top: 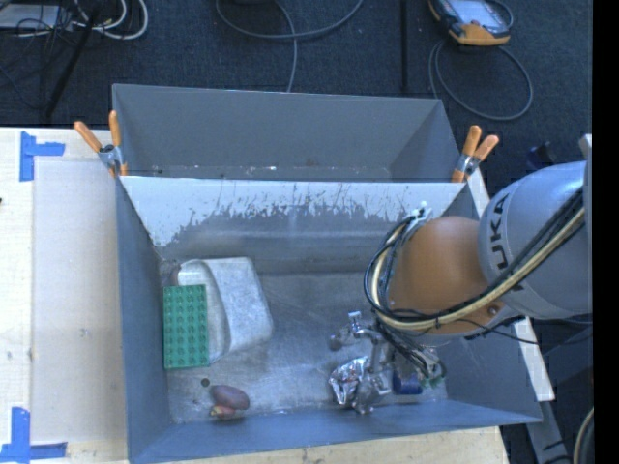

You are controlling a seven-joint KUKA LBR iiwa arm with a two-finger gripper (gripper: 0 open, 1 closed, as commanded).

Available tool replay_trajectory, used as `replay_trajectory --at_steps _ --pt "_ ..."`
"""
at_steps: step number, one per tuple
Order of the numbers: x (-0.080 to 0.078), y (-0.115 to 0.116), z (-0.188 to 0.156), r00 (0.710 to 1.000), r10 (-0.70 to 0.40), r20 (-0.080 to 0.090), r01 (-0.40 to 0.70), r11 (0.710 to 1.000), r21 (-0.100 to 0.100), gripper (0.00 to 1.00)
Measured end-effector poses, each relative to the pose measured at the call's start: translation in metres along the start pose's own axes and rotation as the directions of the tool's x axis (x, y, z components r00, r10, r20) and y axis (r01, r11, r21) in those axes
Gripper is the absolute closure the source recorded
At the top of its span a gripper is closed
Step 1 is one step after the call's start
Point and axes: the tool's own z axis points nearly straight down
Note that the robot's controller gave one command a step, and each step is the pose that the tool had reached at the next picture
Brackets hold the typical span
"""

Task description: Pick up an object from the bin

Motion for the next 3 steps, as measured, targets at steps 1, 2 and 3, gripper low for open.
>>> replay_trajectory --at_steps 1,2,3 --pt "0.004 -0.014 0.01 0.979 -0.203 0.029 0.203 0.979 0.008 0.0" --pt "0.009 -0.015 0.012 0.979 -0.205 0.006 0.205 0.979 0.004 1.0" --pt "-0.004 0.005 -0.171 0.918 -0.396 0.013 0.396 0.918 0.009 1.0"
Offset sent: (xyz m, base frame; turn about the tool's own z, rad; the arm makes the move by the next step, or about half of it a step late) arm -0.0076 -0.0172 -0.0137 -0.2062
